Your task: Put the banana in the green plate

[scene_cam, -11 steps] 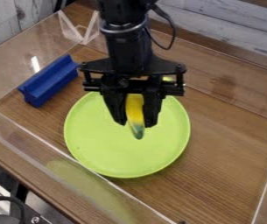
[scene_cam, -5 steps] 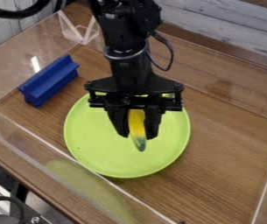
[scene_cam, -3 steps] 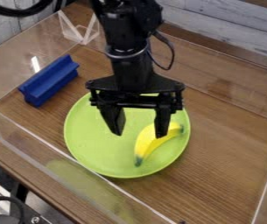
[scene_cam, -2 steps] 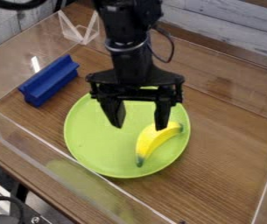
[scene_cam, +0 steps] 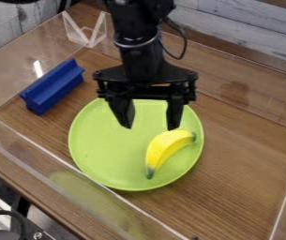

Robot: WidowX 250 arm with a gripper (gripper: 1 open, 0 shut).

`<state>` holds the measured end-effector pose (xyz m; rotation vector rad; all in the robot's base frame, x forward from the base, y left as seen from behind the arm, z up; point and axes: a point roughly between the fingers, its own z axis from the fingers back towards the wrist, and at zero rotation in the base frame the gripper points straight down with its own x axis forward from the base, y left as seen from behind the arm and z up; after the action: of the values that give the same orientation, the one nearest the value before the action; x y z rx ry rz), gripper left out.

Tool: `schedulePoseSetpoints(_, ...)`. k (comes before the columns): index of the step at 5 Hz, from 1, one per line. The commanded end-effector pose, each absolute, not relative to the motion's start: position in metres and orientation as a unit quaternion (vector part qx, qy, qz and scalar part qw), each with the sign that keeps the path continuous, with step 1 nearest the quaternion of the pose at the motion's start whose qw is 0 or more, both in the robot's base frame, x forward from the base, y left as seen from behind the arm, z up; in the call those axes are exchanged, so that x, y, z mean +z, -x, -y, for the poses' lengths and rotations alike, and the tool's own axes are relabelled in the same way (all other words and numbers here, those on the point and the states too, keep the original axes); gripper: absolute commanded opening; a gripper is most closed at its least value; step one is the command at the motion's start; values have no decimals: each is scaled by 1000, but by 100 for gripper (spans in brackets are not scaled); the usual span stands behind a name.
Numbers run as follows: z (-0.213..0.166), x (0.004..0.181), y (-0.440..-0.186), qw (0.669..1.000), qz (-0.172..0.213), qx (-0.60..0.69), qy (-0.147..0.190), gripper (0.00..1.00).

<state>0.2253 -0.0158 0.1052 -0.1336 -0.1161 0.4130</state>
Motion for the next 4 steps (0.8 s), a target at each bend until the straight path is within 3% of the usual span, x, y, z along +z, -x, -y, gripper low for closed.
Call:
schedulePoseSetpoints(1,15,120,-238,972,93,203,66,100)
schedulePoseSetpoints(4,15,121,-242,971,111,206,57,100)
